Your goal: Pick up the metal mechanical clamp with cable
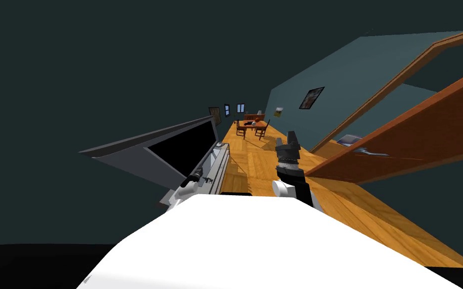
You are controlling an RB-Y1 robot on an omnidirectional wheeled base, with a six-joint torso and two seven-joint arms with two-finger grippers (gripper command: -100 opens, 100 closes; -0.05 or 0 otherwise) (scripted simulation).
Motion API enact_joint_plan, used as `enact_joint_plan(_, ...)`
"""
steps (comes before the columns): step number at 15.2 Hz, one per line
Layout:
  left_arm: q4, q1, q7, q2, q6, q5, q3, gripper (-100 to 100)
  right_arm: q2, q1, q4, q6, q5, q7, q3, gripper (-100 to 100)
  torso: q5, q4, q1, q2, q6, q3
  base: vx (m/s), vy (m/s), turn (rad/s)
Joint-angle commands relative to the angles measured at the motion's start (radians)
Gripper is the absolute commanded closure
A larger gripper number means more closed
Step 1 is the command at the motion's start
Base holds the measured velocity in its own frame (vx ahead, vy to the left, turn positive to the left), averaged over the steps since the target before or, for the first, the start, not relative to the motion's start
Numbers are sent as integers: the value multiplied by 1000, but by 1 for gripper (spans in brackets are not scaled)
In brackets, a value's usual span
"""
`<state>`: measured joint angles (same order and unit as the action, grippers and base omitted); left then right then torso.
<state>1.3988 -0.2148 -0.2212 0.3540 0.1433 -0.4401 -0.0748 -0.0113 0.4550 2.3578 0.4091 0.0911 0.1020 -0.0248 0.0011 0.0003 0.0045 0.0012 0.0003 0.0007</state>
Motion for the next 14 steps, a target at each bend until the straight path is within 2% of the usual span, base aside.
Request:
enact_joint_plan(1, -50, 19, -15, 19, 50, -37, -7, -100, 0, 0, 0, 0, 0, 0, 0, 0, 0, 0, 0, 0, 0, 0, -57, 39, -303)
enact_joint_plan(3, -68, 19, -15, 19, 56, -37, -7, -100, 0, 0, 0, 0, 0, 0, 0, 0, 0, 0, 0, 1, 0, 0, -53, 35, -136)
enact_joint_plan(4, -100, 35, -26, 30, 96, -62, -12, -100, 0, 0, 0, 0, 0, 0, 0, 0, 0, 0, 0, 0, -1, 0, -40, 25, -190)
enact_joint_plan(5, -115, 35, -26, 30, 96, -62, -12, -100, 0, 0, 0, 0, 0, 0, 0, 0, 0, 0, 0, 0, 0, 0, -44, 30, -212)
enact_joint_plan(6, -155, 51, -37, 41, 121, -86, -17, -100, 0, 0, 0, 0, 0, 0, 0, 0, 0, 0, 0, 0, 0, 0, -50, 40, -258)
enact_joint_plan(7, -161, 51, -37, 41, 136, -86, -17, -100, 0, 0, 0, 0, 0, 0, 0, 0, 0, 0, 0, 0, 0, 0, -51, 43, -210)
enact_joint_plan(8, -193, 67, -48, 51, 160, -110, -22, -100, 0, 0, 0, 0, 0, 0, 0, 0, 0, 0, 1, 0, 0, 0, -58, 38, -275)
enact_joint_plan(10, -205, 67, -48, 51, 174, -110, -22, -100, 0, 0, 0, 0, 0, 0, 0, 0, 0, 0, 1, 0, 0, 0, -52, 31, -163)
enact_joint_plan(11, -244, 82, -58, 61, 211, -133, -27, -100, 0, 0, 0, 0, 0, 0, 0, 0, 0, 0, 0, 0, -1, 0, -41, 23, -191)
enact_joint_plan(12, -248, 82, -58, 61, 211, -133, -27, -100, 0, 0, 0, 0, 0, 0, 0, 0, 0, 0, 0, -1, 0, 0, -43, 23, -221)
enact_joint_plan(13, -289, 97, -68, 70, 240, -156, -32, -100, 0, 0, 0, 0, 0, 0, 0, 0, 0, 0, 0, -1, 0, 0, -46, 21, -229)
enact_joint_plan(14, -289, 97, -68, 70, 246, -156, -32, -100, 0, 0, 0, 0, 0, 0, 0, 0, 0, 0, 0, -1, 0, 0, -46, 23, -197)
